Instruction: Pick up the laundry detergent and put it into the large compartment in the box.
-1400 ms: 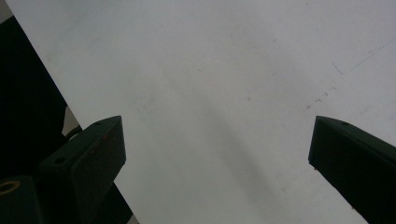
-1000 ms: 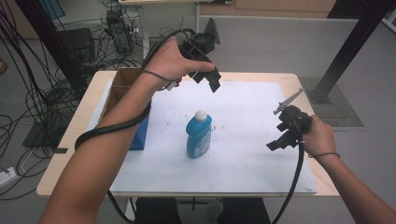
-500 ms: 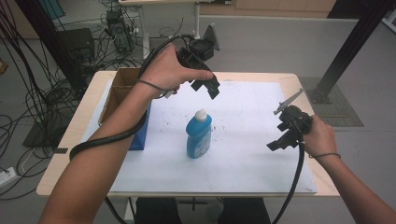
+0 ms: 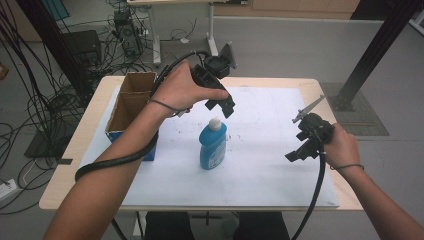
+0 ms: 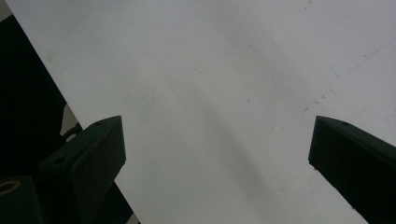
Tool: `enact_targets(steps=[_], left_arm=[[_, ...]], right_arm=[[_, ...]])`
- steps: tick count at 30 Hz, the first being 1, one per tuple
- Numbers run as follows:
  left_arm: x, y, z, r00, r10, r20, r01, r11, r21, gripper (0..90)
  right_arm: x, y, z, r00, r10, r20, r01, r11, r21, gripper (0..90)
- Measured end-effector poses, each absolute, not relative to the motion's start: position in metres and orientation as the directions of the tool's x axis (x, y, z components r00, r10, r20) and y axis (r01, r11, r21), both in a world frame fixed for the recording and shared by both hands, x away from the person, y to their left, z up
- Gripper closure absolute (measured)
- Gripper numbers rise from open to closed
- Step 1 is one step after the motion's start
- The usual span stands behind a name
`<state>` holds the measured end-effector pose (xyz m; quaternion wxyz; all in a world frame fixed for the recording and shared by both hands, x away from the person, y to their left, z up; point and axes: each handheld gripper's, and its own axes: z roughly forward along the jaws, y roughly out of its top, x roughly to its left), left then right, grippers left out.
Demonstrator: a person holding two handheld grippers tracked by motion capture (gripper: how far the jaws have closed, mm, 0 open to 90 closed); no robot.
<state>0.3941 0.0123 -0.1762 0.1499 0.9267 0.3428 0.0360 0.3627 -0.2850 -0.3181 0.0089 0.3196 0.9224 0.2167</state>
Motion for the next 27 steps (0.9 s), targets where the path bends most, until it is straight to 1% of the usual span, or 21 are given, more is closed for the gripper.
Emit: enact_targets(steps=[8, 21, 27], left_arm=[[0.394, 0.012, -0.186, 0.760, 0.648, -0.039, 0.630, -0.722, 0.287, 8.4], [0.392, 0.014, -0.198, 0.754, 0.657, -0.027, 0.634, -0.714, 0.297, 8.3], [0.391, 0.015, -0.207, 0.751, 0.659, -0.031, 0.639, -0.714, 0.287, 8.4]], right_arm=[[0.362, -0.285, -0.320, -0.796, 0.593, 0.123, 0.587, 0.703, 0.402, 3.9], [0.363, -0.284, -0.321, -0.795, 0.593, 0.125, 0.587, 0.702, 0.403, 3.9], [0.363, -0.281, -0.323, -0.798, 0.589, 0.123, 0.584, 0.708, 0.399, 3.9]])
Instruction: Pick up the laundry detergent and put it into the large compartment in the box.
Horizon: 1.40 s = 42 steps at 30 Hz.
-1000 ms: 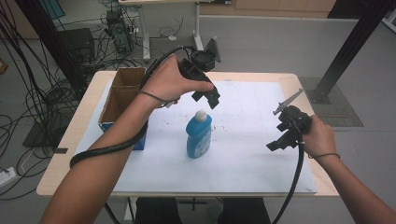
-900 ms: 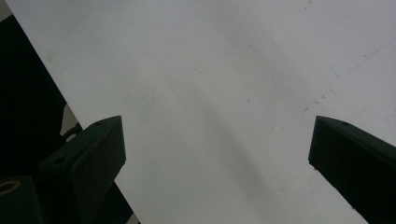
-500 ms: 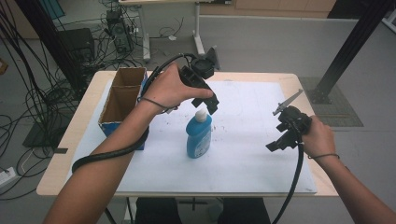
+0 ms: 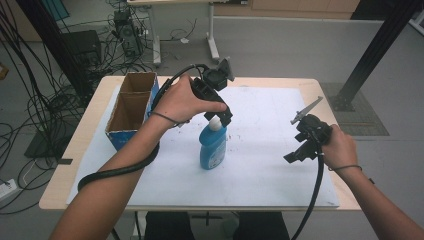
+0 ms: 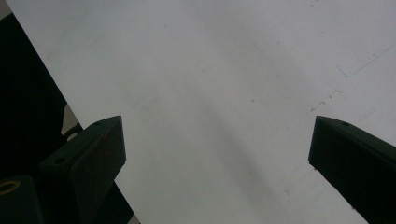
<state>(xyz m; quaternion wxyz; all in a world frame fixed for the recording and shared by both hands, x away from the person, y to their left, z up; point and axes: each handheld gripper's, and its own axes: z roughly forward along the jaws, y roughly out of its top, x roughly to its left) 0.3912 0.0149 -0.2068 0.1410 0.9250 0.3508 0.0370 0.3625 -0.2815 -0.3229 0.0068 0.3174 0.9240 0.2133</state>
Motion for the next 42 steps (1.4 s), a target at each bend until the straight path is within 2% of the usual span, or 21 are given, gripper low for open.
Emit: enact_targets(steps=[21, 42], left_arm=[[0.391, 0.014, -0.229, 0.744, 0.667, -0.039, 0.649, -0.706, 0.283, 8.5], [0.391, 0.012, -0.252, 0.728, 0.685, -0.007, 0.661, -0.700, 0.269, 8.6]], right_arm=[[0.363, -0.278, -0.325, -0.799, 0.588, 0.124, 0.584, 0.710, 0.394, 3.9], [0.362, -0.280, -0.328, -0.802, 0.584, 0.123, 0.579, 0.713, 0.396, 3.9]])
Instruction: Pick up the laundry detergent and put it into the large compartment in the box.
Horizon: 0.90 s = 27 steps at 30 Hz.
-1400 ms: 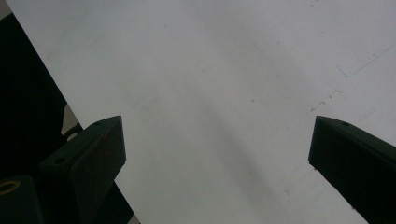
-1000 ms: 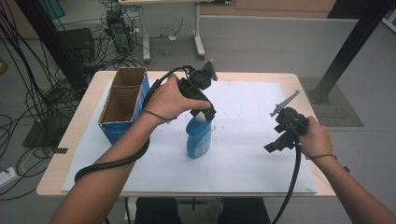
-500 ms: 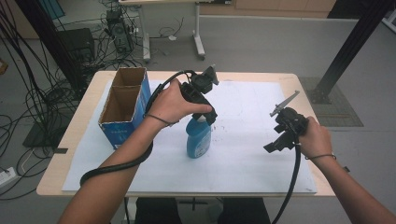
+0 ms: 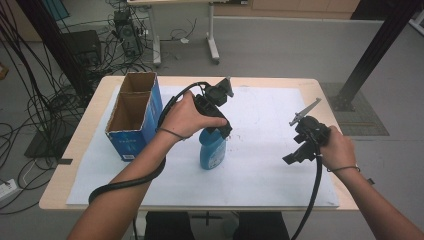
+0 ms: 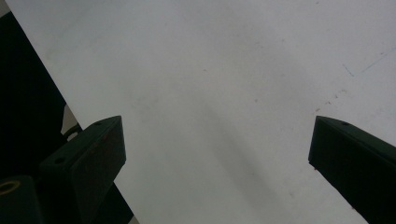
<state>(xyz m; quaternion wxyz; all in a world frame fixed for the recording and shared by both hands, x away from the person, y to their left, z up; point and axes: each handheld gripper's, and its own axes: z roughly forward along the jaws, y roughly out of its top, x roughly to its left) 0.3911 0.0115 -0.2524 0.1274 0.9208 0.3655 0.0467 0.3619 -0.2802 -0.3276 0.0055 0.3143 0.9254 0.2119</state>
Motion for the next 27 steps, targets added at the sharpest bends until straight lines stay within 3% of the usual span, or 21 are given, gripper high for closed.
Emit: enact_targets(steps=[27], left_arm=[[0.393, 0.008, -0.278, 0.731, 0.682, -0.013, 0.663, -0.706, 0.248, 8.6]], right_arm=[[0.361, -0.279, -0.331, -0.802, 0.584, 0.126, 0.582, 0.714, 0.389, 4.0]])
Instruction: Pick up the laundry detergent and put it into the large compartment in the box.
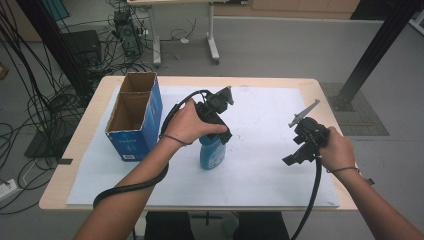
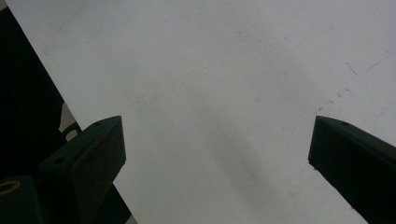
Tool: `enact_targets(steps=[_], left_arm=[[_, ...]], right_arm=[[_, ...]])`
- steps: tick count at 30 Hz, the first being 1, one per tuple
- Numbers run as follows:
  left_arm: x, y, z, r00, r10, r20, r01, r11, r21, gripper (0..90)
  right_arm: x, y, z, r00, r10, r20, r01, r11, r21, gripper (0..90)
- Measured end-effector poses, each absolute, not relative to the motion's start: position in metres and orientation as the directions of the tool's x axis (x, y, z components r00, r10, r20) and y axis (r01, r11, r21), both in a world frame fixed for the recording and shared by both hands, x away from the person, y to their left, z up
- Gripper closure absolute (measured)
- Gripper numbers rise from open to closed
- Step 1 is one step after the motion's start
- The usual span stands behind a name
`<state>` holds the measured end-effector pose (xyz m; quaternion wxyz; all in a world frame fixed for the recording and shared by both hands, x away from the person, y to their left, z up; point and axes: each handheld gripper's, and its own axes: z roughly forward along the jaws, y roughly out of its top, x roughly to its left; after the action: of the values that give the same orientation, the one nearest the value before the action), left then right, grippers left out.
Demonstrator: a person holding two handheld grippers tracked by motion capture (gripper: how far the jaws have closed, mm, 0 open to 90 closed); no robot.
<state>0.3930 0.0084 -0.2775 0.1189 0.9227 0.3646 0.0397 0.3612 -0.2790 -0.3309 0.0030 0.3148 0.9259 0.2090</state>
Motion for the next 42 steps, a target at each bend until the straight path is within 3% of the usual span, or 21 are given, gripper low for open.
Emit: enact_targets(steps=[42], left_arm=[[0.3937, 0.0097, -0.2760, 0.728, 0.685, -0.009, 0.667, -0.705, 0.241, 8.5]], right_arm=[[0.3631, -0.2810, -0.3308, -0.799, 0.589, 0.123, 0.584, 0.711, 0.391, 4.0]])
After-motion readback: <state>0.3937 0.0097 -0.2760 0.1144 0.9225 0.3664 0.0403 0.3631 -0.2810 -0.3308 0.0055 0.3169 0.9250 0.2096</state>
